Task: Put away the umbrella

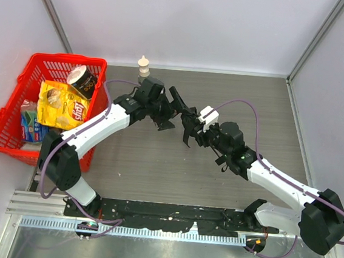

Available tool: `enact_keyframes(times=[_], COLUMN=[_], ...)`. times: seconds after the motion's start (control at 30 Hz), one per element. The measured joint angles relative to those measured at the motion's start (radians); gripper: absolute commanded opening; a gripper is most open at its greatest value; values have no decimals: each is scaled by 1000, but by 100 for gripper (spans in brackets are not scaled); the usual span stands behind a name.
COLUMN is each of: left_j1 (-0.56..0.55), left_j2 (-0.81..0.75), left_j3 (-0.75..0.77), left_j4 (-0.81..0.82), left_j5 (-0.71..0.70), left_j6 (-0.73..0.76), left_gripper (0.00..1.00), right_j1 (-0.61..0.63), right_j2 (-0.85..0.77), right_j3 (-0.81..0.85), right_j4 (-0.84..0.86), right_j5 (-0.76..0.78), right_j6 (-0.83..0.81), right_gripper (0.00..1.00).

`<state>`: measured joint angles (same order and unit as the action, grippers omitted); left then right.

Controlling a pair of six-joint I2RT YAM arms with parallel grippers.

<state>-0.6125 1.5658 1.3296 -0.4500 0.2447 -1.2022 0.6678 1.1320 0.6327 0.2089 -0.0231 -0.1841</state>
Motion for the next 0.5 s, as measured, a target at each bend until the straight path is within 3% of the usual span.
enact_keyframes(times=[0.5], left_j1=[-68], left_j2=[43], left_j3=[77], left_j4=[-48], left_j5=[-68], left_j6=[-118], left_gripper=[100], right_j1=[0], right_j2=[0], right_j3=[17], right_j4=[-22], right_j5=[2], right_j6=[-24], right_gripper=[1])
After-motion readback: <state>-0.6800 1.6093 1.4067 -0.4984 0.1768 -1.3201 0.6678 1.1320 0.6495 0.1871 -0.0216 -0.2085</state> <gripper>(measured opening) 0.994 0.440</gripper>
